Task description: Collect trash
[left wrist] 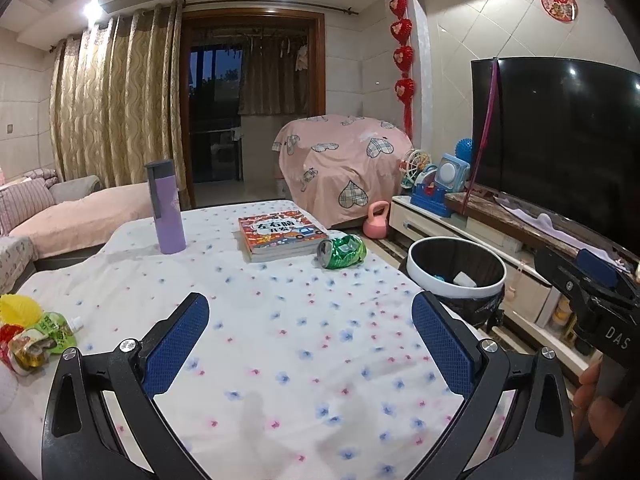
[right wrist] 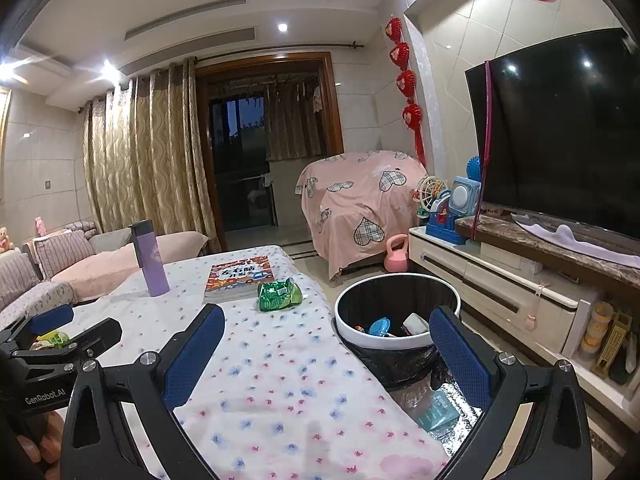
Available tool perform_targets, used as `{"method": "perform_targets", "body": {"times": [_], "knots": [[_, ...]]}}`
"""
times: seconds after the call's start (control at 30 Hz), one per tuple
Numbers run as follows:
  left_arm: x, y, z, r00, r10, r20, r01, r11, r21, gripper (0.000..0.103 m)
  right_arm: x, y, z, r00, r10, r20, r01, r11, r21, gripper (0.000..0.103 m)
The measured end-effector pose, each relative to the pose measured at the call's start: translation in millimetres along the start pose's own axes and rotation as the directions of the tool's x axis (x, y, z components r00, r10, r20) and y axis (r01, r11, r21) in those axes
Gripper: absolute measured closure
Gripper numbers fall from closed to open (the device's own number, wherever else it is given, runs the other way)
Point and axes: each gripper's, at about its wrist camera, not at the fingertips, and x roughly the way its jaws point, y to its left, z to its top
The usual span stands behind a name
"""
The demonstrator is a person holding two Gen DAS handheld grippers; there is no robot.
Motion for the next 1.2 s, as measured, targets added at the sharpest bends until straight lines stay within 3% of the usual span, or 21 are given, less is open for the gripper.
{"method": "perform_targets", "body": {"times": [1.2], "knots": [[1.3,-0.4,-0.5,1.0,-0.009,-0.005,0.009,1.0,0.006,0.0,-0.8,4.3,0.2,1.0,0.013,-0.012,-0.013,1.0,0.011,0.0]]}}
